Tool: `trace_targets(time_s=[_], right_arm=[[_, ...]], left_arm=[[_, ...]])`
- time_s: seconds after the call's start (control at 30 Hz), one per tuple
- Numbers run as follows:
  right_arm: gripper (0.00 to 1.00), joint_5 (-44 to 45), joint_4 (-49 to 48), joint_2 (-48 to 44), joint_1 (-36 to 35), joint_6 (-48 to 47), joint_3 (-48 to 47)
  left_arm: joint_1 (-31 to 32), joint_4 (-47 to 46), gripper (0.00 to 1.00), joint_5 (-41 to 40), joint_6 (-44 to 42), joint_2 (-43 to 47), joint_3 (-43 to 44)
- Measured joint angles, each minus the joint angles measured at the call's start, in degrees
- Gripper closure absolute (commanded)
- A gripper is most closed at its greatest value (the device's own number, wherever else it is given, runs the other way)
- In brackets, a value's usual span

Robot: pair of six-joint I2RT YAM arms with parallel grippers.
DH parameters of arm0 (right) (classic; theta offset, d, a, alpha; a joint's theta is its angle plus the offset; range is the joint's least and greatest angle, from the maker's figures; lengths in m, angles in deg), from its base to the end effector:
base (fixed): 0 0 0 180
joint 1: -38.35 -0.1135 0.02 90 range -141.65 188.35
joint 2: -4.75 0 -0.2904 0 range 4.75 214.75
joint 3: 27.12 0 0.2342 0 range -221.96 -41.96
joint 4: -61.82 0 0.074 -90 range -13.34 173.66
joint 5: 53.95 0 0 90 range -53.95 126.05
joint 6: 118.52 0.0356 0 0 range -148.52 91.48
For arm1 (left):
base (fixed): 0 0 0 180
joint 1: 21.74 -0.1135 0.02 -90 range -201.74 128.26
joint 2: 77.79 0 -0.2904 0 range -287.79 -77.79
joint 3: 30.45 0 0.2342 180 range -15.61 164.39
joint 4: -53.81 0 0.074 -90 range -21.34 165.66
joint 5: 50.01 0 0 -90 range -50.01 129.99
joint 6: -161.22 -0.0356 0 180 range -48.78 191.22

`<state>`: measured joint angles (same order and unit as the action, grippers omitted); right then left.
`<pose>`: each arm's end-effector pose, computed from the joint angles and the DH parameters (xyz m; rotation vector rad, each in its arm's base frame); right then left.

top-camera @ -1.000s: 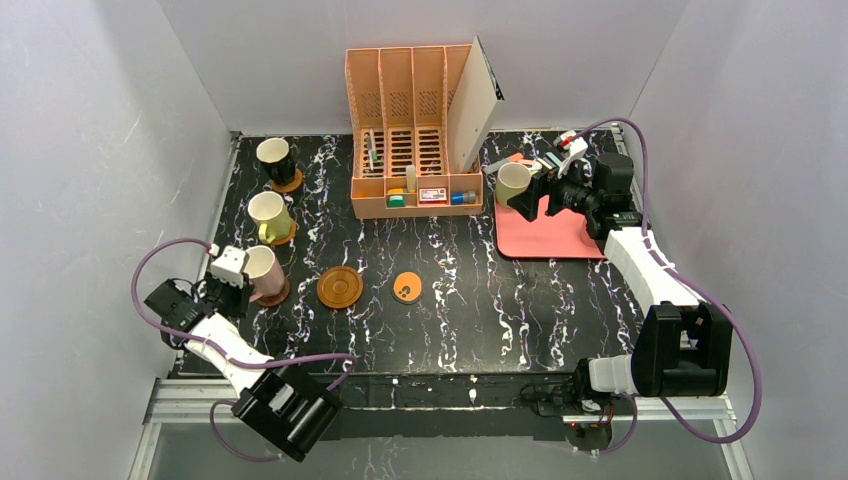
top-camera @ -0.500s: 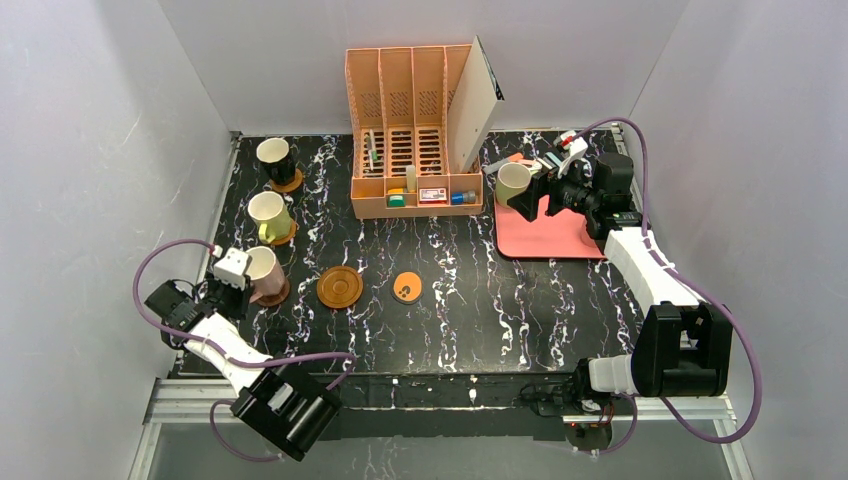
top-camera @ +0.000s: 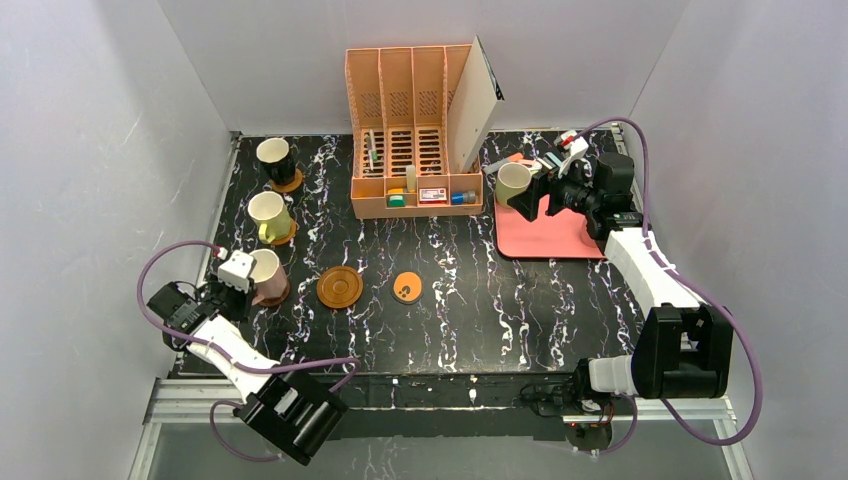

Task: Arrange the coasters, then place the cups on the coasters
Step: Place the cup on the coaster.

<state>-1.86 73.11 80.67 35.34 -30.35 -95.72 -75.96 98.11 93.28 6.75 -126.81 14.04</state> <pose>0.2769 0.0365 0.3328 -0.5252 1.7982 0.6381 0.0967 0.0853 0.2425 0.5554 1.9631 0.1349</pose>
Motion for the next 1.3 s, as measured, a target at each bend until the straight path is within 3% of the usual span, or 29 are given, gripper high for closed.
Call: trace_targets(time_s=[0.77, 1.3], right_arm=[[0.02, 0.0, 0.0, -0.2, 0.0, 0.0, 0.0], [0.02, 0.0, 0.0, -0.2, 0.0, 0.0, 0.0]], left_arm=[[-1.2, -3.3, 0.81, -1.4, 3.1, -0.8, 0.0], [-1.3, 1.4, 0.81, 0.2, -1.8, 0.0, 0.0]])
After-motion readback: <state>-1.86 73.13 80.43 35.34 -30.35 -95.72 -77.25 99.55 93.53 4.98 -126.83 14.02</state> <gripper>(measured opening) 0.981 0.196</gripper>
